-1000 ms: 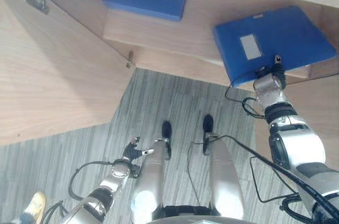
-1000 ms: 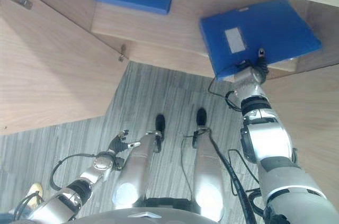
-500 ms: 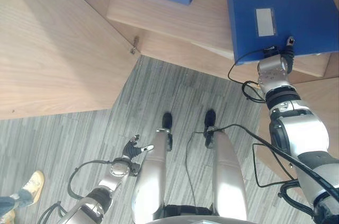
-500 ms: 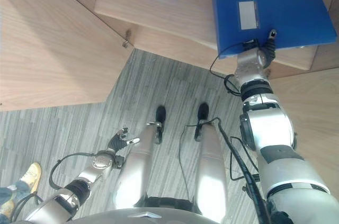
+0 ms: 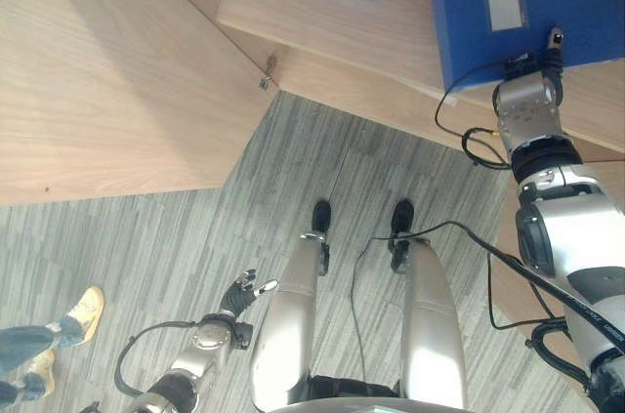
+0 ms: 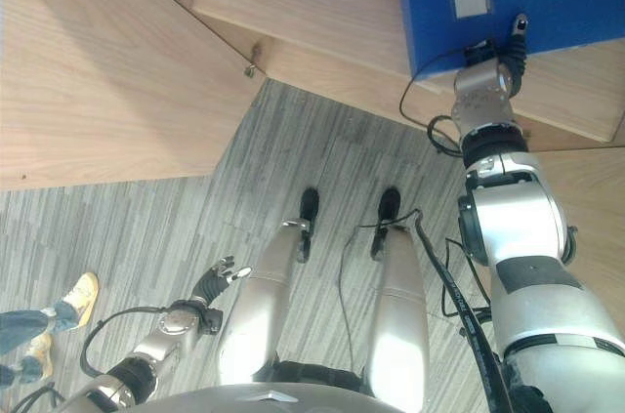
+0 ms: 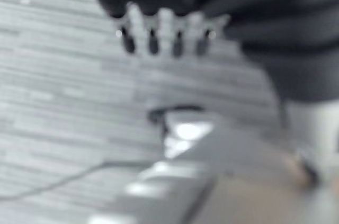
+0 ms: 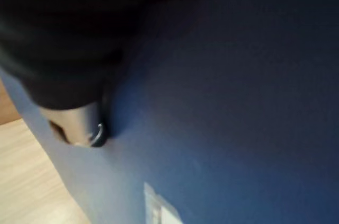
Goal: Put the empty folder in the office cabinet
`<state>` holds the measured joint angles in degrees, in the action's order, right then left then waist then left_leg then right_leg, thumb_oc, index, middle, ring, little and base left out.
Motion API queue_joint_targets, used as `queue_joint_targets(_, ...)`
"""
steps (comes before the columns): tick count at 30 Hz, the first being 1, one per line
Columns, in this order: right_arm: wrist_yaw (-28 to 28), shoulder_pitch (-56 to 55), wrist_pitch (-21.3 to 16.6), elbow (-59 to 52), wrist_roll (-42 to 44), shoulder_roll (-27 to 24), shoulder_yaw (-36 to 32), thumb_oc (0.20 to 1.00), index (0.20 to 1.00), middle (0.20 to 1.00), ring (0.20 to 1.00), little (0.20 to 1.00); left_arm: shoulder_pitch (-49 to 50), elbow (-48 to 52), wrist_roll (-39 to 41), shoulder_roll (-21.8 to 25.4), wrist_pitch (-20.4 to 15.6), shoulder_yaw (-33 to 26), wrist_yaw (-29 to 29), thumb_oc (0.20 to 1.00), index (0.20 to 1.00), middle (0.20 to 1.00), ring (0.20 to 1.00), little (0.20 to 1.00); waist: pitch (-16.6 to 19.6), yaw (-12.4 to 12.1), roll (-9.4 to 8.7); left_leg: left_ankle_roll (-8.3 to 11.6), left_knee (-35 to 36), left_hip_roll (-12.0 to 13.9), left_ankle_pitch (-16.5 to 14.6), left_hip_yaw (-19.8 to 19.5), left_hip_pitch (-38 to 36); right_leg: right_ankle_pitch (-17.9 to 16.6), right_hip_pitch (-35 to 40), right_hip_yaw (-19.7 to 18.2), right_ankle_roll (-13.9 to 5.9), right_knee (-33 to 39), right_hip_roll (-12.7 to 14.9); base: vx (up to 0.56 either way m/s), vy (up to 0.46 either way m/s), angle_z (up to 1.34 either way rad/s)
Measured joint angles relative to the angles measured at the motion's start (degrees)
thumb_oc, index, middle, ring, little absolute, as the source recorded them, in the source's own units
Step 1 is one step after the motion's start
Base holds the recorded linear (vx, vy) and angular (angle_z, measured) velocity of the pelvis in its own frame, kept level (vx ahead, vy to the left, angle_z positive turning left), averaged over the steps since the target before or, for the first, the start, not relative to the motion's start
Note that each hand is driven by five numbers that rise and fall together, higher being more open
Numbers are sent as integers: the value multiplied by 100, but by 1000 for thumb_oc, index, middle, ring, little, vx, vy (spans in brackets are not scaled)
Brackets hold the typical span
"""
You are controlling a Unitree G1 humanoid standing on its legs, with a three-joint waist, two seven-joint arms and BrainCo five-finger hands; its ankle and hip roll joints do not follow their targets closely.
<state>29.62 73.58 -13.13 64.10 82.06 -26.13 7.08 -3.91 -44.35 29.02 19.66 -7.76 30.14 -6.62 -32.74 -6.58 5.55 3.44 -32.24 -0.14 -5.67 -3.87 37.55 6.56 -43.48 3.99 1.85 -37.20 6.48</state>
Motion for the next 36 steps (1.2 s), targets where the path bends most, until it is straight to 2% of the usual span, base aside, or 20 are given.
queue_joint_targets(1,74,37,-91,1,28,-4,-24,200,200,200,200,200,25,2,4,-1,-1,2,-11,1000,1000,1000,1000,1000,2,-23,3,0,0,1,0,-2,0,0,-1,2,0,-1,-3,37,-11,1)
queue_joint_targets(2,284,185,-342,15,75,-5,-31,200,200,200,200,200,119,1,6,-1,-53,-1,-47,1000,1000,1000,1000,1000,3,-44,5,6,-6,1,3,-4,5,-6,-14,2,-10,-10,-5,37,-8,1)
queue_joint_targets(5,474,343,-610,15,242,-6,-26,200,200,200,200,200,211,21,120,0,-110,0,-92,1000,1000,1000,1000,1000,5,-54,9,6,-14,-3,3,4,5,2,-24,-3,2,-49,-2,12,-3,0)
queue_joint_targets(7,682,475,-923,15,247,-4,-24,200,200,200,200,200,216,69,195,1,-106,-2,-124,1000,1000,1000,1000,1000,7,-78,12,13,-25,-5,7,8,5,5,-42,-5,5,-70,4,7,16,-1)
queue_joint_targets(10,1242,622,-1293,27,228,-89,-30,200,200,200,200,200,251,240,214,-1,-88,-52,-127,1000,1000,1000,1000,1000,24,-153,40,14,-31,-2,9,39,15,24,-75,-10,40,-71,19,12,45,-5)
queue_joint_targets(17,1862,624,-1629,129,7,-191,-26,200,200,200,200,200,446,405,380,-6,-93,-78,-156,1000,1000,1000,1000,1000,89,-195,145,9,-68,-8,8,130,212,9,-290,-86,-6,-125,27,19,35,-4)
queue_joint_targets(19,1932,625,-1654,131,-51,-194,-29,200,200,200,200,200,445,408,443,-6,-95,-78,-165,1000,1000,1000,1000,1000,90,-195,146,9,-127,-13,7,139,280,3,-365,-94,43,-199,35,0,0,0)
queue_joint_targets(20,1931,625,-1644,131,-106,-197,-28,514,514,514,514,514,446,415,445,-5,-96,-79,-165,1000,1000,1000,1000,1000,90,-194,146,10,-130,-15,8,136,298,5,-383,-91,46,-206,36,0,0,0)
queue_joint_targets(21,1924,625,-1619,131,-184,-203,-25,1000,1000,1000,1000,1000,446,414,445,-6,-99,-81,-168,1000,1000,1000,1000,1000,90,-198,146,11,-133,-16,8,132,316,5,-401,-88,48,-209,36,0,0,0)
queue_joint_targets(23,1719,626,-1222,134,-212,-236,-16,1000,1000,1000,1000,1000,451,400,446,-4,-96,-86,-183,1000,1000,1000,1000,1000,90,-200,146,17,-167,-17,13,126,339,9,-431,-83,55,-231,36,0,0,0)
queue_joint_targets(24,1460,626,-810,139,-214,-277,37,1000,1000,1000,1000,1000,454,399,445,-4,-106,-97,-207,1000,1000,1000,1000,1000,90,-199,146,19,-178,-16,14,123,339,10,-433,-81,56,-237,36,0,0,0)
queue_joint_targets(25,1306,627,-556,142,-244,-302,108,1000,1000,1000,1000,1000,454,396,446,-3,-111,-101,-221,1000,1000,1000,1000,1000,90,-200,146,20,-190,-17,14,120,341,10,-433,-78,57,-244,36,0,0,0)
queue_joint_targets(27,800,628,341,146,-366,-397,428,1000,1000,1000,1000,1000,454,374,445,1,-138,-121,-303,1000,1000,1000,1000,1000,90,-194,146,19,-228,-15,13,107,359,13,-435,-68,61,-264,35,0,0,0)
queue_joint_targets(29,554,626,886,147,-393,-434,565,1000,1000,1000,1000,1000,455,369,442,5,-152,-144,-353,1000,1000,1000,1000,1000,90,-192,146,15,-269,-15,10,94,375,13,-440,-64,61,-279,31,-6,0,2)
queue_joint_targets(30,254,627,1436,172,-455,-487,694,1000,1000,1000,1000,1000,454,368,439,10,-158,-177,-413,1000,1000,1000,1000,1000,90,-192,146,13,-306,-14,8,72,402,11,-439,-47,55,-280,31,-10,3,4)
queue_joint_targets(36,-562,626,2602,498,-681,-791,909,1000,1000,1000,1000,1000,454,128,437,33,-215,-332,-540,1000,1000,1000,1000,1000,90,-184,145,-47,-429,-11,-30,73,420,-23,-401,-48,18,-277,28,-2,1,1)
